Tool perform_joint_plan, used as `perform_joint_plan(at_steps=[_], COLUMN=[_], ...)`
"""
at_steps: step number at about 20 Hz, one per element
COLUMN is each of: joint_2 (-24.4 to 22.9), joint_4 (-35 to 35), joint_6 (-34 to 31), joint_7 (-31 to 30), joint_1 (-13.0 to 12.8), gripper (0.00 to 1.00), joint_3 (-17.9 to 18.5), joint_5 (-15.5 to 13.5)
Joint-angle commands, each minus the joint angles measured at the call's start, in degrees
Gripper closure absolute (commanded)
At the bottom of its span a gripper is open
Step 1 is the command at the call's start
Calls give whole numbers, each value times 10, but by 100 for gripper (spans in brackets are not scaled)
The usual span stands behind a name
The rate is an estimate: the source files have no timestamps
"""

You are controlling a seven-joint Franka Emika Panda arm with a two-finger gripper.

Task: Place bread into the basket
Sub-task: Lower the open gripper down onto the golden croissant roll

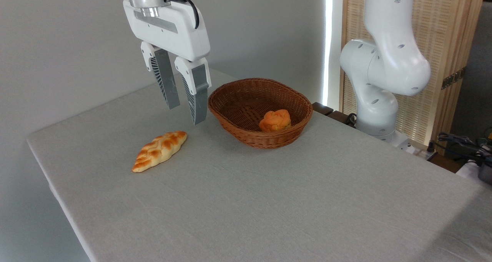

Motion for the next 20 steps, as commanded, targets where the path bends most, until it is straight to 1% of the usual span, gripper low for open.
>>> perform_joint_plan(at_steps=[1, 7, 9, 10, 11, 12, 13, 15, 16, 18, 20], joint_2=[-3, -3, -3, -3, -5, -6, -6, -5, -4, -2, 0], joint_4=[1, 1, 0, -2, -16, -28, -39, -65, -76, -102, -131], joint_6=[-14, -14, -13, -12, -6, 4, 22, 60, 72, 93, 135], joint_7=[-10, -11, -11, -12, -15, -28, -59, -122, -134, -151, -199], joint_1=[-6, -6, -6, -6, -7, -7, -8, -27, -37, -43, -50], gripper=[0, 0, 0, 0, 0, 0, 0, 0, 0, 0, 0], joint_3=[6, 5, 3, 0, -16, -28, -37, -43, -47, -63, -76], joint_5=[7, 7, 1, -2, -3, -2, -1, -1, -2, -2, -2])
